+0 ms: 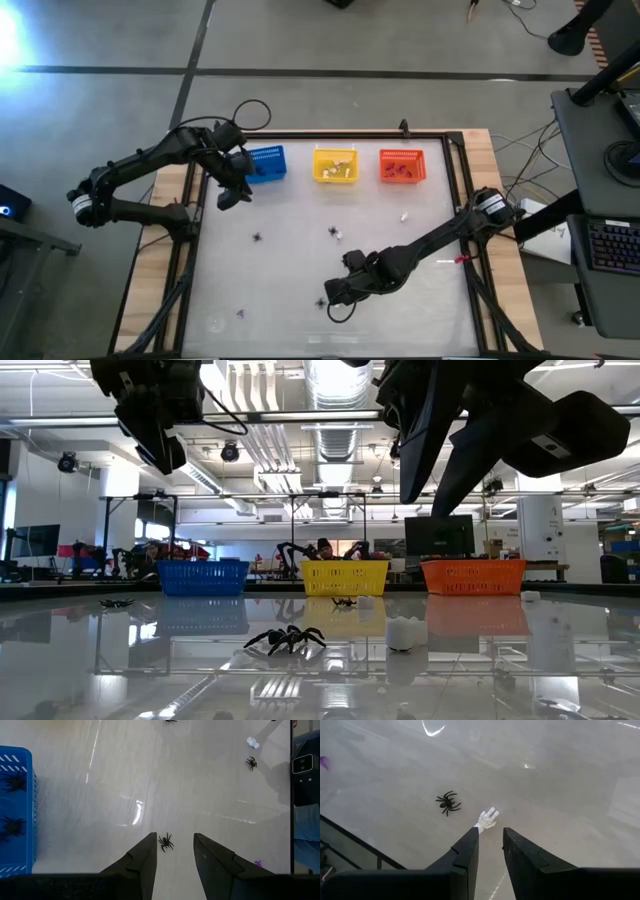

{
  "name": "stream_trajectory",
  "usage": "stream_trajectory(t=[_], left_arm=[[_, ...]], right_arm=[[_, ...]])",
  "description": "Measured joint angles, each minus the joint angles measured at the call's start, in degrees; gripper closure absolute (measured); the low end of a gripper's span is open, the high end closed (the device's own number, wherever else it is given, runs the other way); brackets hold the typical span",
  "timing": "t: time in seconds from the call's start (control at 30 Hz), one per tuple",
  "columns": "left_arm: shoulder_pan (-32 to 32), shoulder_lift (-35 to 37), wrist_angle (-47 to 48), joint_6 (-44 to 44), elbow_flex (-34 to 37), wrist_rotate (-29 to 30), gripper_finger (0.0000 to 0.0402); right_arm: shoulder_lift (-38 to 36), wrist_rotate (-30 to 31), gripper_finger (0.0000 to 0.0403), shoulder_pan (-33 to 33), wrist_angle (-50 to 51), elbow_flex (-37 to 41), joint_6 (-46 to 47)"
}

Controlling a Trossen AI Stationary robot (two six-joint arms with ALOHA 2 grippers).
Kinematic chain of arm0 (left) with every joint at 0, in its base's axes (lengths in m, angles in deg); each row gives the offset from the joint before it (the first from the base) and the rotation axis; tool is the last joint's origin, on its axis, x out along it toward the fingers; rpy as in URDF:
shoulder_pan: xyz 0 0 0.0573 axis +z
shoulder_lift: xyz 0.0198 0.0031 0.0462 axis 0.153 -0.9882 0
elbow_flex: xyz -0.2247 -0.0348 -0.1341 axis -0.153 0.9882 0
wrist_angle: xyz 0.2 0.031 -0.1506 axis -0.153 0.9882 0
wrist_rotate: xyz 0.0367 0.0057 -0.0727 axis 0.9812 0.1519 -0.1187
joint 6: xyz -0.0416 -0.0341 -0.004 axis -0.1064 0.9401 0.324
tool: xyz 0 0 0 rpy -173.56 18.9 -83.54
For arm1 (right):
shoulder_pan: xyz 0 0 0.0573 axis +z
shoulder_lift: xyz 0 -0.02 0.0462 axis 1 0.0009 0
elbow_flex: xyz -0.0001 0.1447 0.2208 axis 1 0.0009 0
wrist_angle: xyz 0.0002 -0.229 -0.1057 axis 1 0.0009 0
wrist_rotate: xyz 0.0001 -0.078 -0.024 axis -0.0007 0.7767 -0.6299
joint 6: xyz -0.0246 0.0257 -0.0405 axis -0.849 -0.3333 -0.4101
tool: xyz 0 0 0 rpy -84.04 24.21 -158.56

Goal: Sort Halloween decoration
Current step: Put the white skeleton toy into the yellow basket

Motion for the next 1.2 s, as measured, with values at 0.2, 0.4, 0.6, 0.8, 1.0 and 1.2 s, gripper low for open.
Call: stream_trajectory(t=[0.2, 0.4, 0.6, 0.8, 1.0, 1.2], left_arm=[[0.0, 0.0, 0.0, 0.1, 0.0, 0.0, 0.0290], [0.0, 0.0, 0.0, 0.7, 0.0, 0.0, 0.0290], [0.0, 0.0, 0.0, 0.7, 0.0, 0.0, 0.0290], [0.0, 0.0, 0.0, 0.7, 0.0, 0.0, 0.0290], [0.0, 0.0, 0.0, 1.2, 0.0, 0.0, 0.0290], [0.0, 0.0, 0.0, 1.3, 0.0, 0.0, 0.0290]], right_arm=[[-0.1, 0.0, 0.0321, 0.1, 0.0, 0.0, 0.5], [-0.1, 0.0, 0.0321, 0.1, 0.0, 0.0, 0.9], [-0.1, 0.2, 0.0321, 0.1, 0.0, 0.0, -1.9], [0.3, 1.5, 0.0321, 0.1, 0.6, 0.0, -6.1], [1.1, 1.6, 0.0321, 0.1, -0.6, 0.0, -4.2], [1.1, 1.5, 0.0318, 0.3, -0.8, 0.0, -0.8]])
